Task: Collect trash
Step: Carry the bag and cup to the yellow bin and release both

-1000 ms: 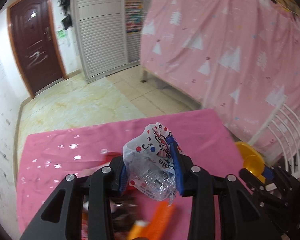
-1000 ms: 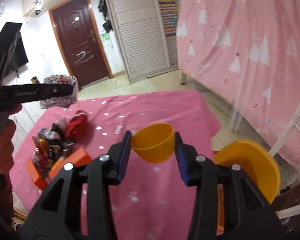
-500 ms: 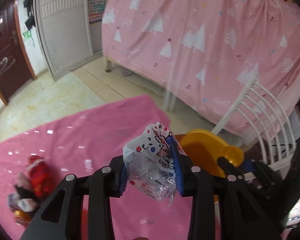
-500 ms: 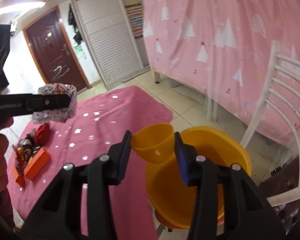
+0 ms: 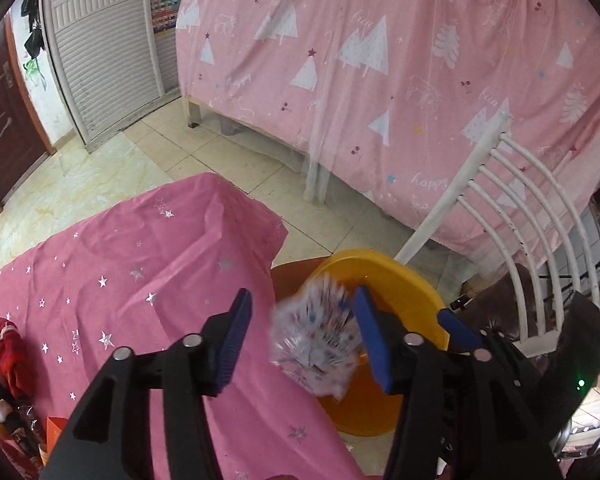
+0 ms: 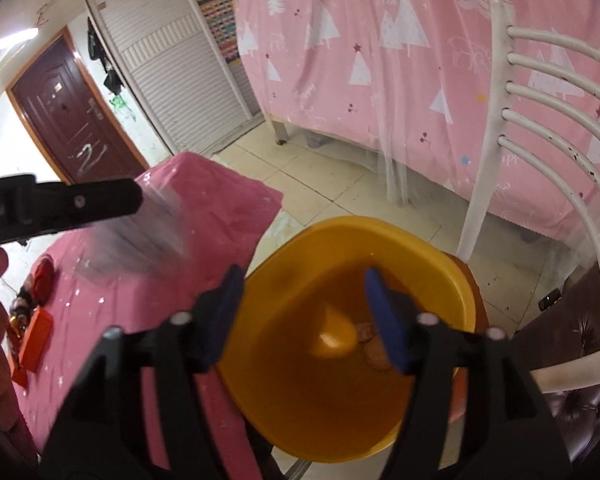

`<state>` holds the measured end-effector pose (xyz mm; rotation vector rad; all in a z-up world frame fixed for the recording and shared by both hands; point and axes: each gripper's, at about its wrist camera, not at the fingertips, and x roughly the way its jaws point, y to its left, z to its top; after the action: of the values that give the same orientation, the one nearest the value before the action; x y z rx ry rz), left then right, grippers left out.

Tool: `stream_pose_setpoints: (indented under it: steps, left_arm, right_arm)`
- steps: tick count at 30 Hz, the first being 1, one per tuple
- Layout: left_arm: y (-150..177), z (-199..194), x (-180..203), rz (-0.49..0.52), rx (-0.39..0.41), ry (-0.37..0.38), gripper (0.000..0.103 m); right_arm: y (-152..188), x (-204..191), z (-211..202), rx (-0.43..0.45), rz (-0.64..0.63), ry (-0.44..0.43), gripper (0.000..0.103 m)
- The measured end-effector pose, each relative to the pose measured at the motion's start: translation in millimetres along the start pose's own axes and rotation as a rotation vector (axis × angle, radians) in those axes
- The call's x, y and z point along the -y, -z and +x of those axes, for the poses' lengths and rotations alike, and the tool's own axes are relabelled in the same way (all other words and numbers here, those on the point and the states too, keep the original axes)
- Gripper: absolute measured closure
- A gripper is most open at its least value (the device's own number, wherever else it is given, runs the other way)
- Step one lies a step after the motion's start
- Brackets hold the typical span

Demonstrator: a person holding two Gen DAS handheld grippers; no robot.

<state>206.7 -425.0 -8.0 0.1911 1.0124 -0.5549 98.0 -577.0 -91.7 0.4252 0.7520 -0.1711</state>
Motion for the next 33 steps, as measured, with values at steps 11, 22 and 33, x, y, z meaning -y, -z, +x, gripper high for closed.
stream_pose_setpoints:
  steps: [11,22,33]
  left_arm:
    - [1.9,-17.7,-17.5,-0.022,0.014,-0.015,0.051]
    - [13.9,-56.4,-60.6,-0.054,0.062,-0.044,0.05]
    - [50.1,-124.5,-149.2,-0.141,0.147,-0.082,0.042]
  right_arm:
    - [0.2,-15.8,-8.8,0.021,-0.037,-0.013,0.04]
    - [-1.3,-59.3,-36.1,0.074,-0.085,-0.038,0.04]
    - [4.3,-142.6,-33.6,0.049,-0.23,-0.108,0.032]
